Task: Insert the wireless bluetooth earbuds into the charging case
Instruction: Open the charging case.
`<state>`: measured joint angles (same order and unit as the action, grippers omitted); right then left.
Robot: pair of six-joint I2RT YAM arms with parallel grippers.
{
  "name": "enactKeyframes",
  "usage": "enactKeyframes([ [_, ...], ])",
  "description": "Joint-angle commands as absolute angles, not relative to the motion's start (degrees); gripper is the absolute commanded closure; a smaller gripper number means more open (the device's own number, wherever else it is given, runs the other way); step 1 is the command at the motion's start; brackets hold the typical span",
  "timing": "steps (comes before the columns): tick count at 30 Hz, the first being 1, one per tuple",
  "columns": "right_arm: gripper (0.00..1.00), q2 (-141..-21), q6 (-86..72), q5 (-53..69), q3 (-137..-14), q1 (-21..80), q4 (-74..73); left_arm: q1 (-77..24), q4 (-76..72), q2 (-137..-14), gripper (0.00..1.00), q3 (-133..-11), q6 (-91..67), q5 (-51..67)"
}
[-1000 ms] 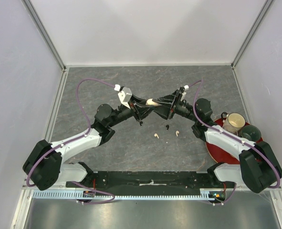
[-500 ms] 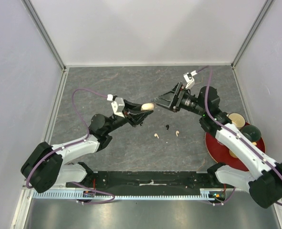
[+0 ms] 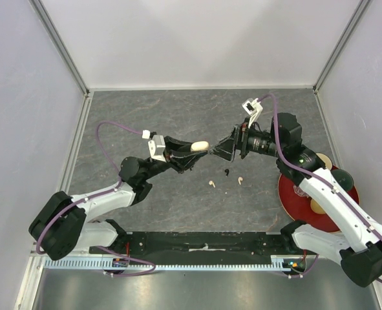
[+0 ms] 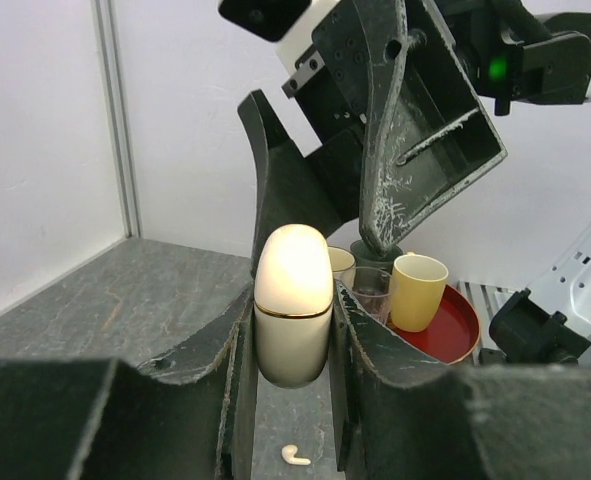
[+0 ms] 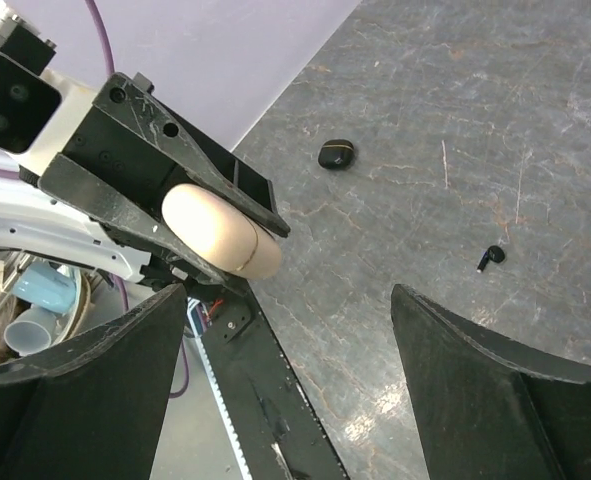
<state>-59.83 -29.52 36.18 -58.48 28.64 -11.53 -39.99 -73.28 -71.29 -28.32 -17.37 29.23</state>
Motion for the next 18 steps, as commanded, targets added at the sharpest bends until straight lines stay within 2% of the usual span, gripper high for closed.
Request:
enactKeyframes([
  [1,0.11,-61.2,-26.2,36.2,-62.1,29.4,-12.0,-40.1,-80.3,-71.6,0.98,-29.6,-18.4,31.5],
  [18,0.11,-62.7,-29.3,28.8,-61.0,29.8,-12.7,-40.2,-82.5,-73.0,0.98,-31.7,-21.7,36.6],
])
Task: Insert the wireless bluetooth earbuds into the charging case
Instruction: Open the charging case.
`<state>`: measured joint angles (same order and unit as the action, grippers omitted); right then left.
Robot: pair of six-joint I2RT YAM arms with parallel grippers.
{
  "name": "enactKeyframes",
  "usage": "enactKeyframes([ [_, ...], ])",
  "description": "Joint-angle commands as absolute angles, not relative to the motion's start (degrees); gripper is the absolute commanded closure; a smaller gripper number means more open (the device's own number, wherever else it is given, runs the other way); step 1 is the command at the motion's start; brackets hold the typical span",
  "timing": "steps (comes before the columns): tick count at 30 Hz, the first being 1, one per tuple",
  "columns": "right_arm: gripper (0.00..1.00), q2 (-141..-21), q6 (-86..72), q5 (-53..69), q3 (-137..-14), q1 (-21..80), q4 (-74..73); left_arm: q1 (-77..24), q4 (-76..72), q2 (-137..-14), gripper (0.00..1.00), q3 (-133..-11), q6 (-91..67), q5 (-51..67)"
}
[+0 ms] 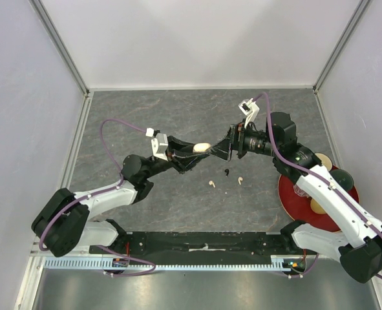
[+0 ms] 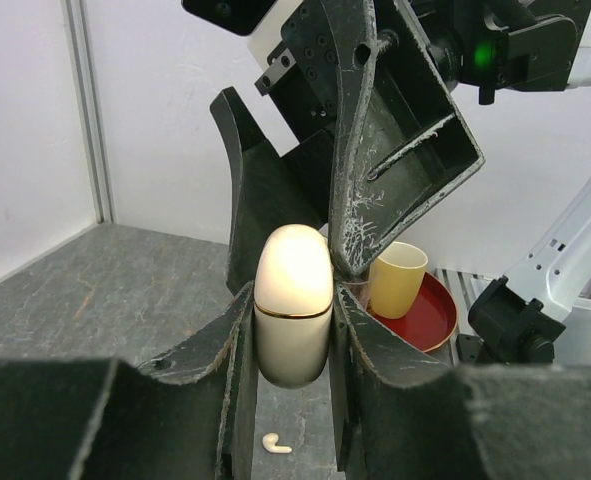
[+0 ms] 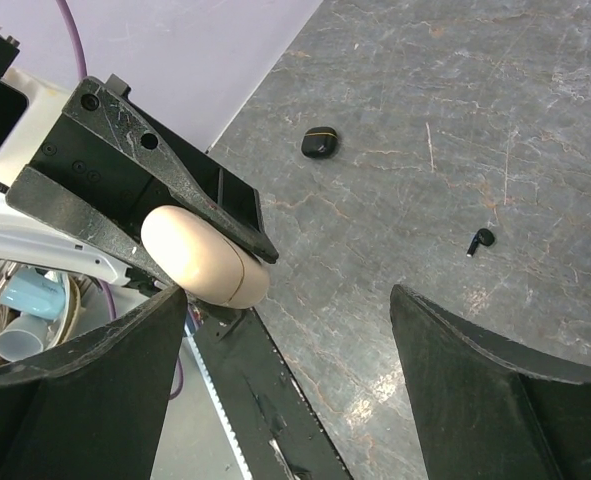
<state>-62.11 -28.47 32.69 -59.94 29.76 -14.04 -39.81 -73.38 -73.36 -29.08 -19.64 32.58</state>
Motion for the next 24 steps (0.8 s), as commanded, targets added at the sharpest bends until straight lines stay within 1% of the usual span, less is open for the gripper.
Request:
enactKeyframes([
  [1,0.11,-62.7,-29.7,28.3,-61.0,29.9,-12.4,-40.1,-82.4,-72.8,0.98,-31.8,-21.8,37.3],
  [15,0.1,-64.2,-35.5,28.8,-61.3,29.8,-5.5,-40.2,-80.6,-69.5,0.98,-29.1,-20.1,38.8],
  [24,0.09,-64.0,-39.0,33.2,-60.6,29.8,-0.4,-40.1,-79.8,-68.6,0.98,-27.8,-19.2,36.7],
])
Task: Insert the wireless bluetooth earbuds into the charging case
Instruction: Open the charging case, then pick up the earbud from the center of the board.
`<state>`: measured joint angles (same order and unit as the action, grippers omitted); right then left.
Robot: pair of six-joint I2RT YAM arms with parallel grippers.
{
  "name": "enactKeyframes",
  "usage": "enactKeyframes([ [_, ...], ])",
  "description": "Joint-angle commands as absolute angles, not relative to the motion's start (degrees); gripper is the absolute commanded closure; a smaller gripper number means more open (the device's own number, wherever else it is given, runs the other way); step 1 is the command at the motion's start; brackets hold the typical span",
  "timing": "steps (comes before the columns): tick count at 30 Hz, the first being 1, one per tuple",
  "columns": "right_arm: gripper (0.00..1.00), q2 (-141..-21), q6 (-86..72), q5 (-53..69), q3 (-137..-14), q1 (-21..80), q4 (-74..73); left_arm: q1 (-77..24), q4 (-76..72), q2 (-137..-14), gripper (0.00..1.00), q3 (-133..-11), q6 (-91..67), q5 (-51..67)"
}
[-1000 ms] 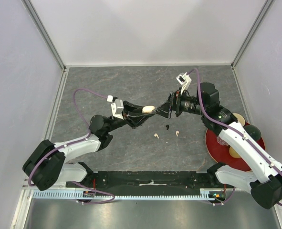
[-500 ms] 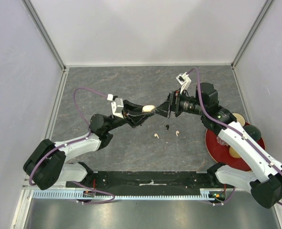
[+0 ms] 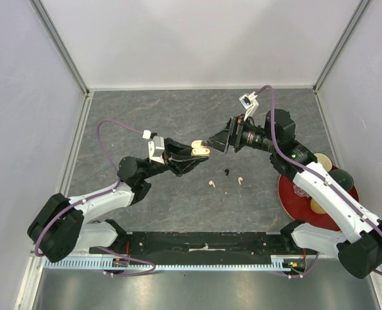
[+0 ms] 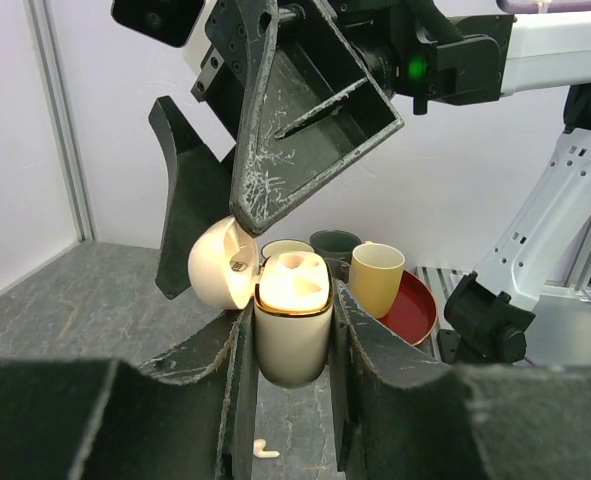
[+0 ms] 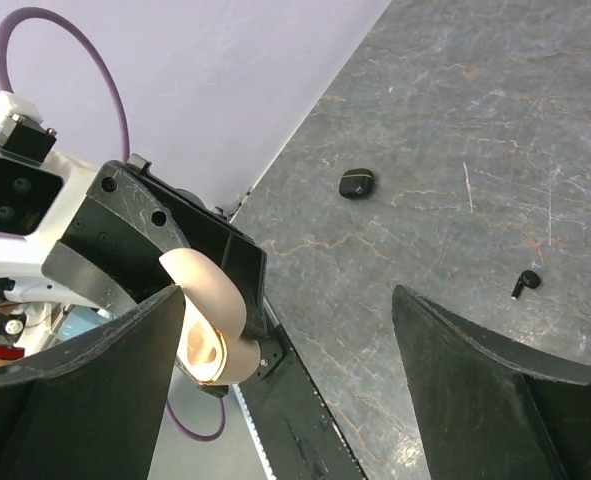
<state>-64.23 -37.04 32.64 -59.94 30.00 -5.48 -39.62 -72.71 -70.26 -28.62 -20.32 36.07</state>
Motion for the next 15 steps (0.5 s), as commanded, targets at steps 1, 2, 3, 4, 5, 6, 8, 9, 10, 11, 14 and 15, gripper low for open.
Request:
enactKeyframes([
  [1,0.09,-63.7,-39.2,33.7,-60.5,29.8,-0.4,-40.2,-79.8,-68.6,0.98,-27.6,-19.0,36.0],
  [2,0.09,-63.2,-39.6,34.8,-60.5,29.8,1.3,-40.2,-79.7,-68.6,0.98,-27.4,-18.9,35.8],
  [3,0.08,-62.9,-40.1,35.3,-60.5,29.8,2.6,-40.2,-79.5,-68.6,0.98,-27.1,-18.8,35.0],
  [4,0.08,-62.6,-40.3,35.6,-60.5,29.8,3.2,-40.2,-79.4,-68.6,0.98,-27.1,-18.6,34.5],
  [5,0.08,-62.0,-40.9,36.1,-60.6,29.8,3.7,-40.2,-79.4,-68.6,0.98,-26.9,-18.5,34.2],
  [6,0.08,-61.6,-41.0,36.3,-60.5,29.8,4.6,-40.2,-79.0,-68.6,0.98,-26.6,-18.4,33.7],
  [8,0.07,-60.7,-41.1,36.3,-60.6,29.8,5.2,-40.2,-78.8,-68.5,0.98,-26.5,-18.1,33.1],
  [9,0.07,-60.3,-40.6,36.0,-61.0,29.7,5.1,-40.2,-78.6,-68.3,0.98,-26.2,-17.8,32.8],
  [10,0.07,-59.5,-40.2,35.3,-61.1,29.5,4.7,-40.1,-78.5,-68.2,0.98,-26.0,-17.4,32.5],
  [11,0.07,-59.2,-39.8,34.5,-61.1,29.2,4.2,-40.2,-78.1,-67.6,0.98,-25.8,-17.1,32.1],
  [14,0.06,-58.0,-38.0,30.0,-61.4,27.9,-1.4,-40.2,-76.2,-66.0,0.98,-25.5,-15.9,31.5],
  [15,0.06,-57.9,-37.2,27.2,-62.1,27.6,-3.9,-40.2,-75.5,-65.5,0.98,-25.5,-15.3,31.5],
])
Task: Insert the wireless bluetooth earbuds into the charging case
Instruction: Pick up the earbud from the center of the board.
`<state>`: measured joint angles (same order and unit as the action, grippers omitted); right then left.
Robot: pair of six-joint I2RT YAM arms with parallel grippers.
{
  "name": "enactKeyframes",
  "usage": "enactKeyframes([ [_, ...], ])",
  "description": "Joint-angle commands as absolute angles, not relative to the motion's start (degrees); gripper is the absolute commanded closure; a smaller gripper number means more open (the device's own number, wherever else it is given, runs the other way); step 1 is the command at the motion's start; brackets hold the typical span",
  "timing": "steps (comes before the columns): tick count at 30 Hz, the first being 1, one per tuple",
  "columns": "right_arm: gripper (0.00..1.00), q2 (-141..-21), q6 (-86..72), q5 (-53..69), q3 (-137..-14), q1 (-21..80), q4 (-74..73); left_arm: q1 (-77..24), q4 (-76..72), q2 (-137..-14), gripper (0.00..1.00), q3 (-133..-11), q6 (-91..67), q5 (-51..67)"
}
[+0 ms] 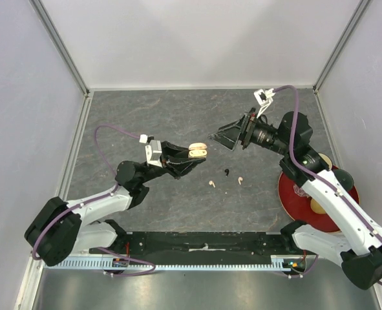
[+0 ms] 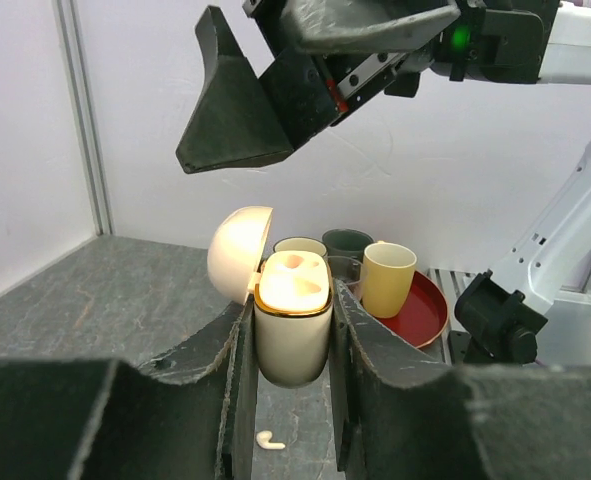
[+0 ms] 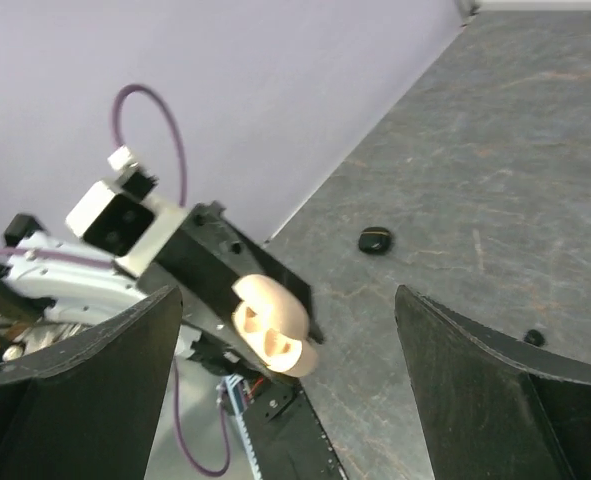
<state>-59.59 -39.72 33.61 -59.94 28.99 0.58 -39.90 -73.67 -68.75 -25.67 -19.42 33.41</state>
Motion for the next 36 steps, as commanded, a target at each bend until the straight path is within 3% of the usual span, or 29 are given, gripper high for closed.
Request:
enactKeyframes([
  [1,0.06,-57.7,-35.3,21.9,-62.5,26.8,-6.4,-40.2,-73.9,-64.9,0.98,-25.5,-14.9,31.5],
  [5,0.11,-58.6,-33.0,1.7,-63.8,25.8,-22.7,-40.2,-70.4,-61.5,0.98,-25.1,-14.1,31.4],
  [9,0.14,-61.3,-32.5,-6.1,-62.2,24.8,-30.3,-40.2,-66.5,-56.7,0.98,-24.3,-13.2,30.9],
  [18,0.23,-65.4,-32.2,3.4,-51.1,24.7,-27.5,-40.2,-58.4,-48.6,0.98,-22.2,-10.5,28.7],
  [23,0.26,-68.8,-33.0,0.4,-47.4,24.7,-27.6,-40.1,-56.3,-44.9,0.98,-21.4,-10.0,27.6],
  [28,0.39,-72.3,-34.3,-2.5,-45.3,24.7,-27.5,-40.2,-54.8,-43.5,0.98,-20.6,-9.8,26.7],
  [36,0.46,-77.0,-34.8,-1.9,-43.1,24.6,-23.6,-40.2,-54.7,-43.7,0.98,-20.0,-9.8,26.5],
])
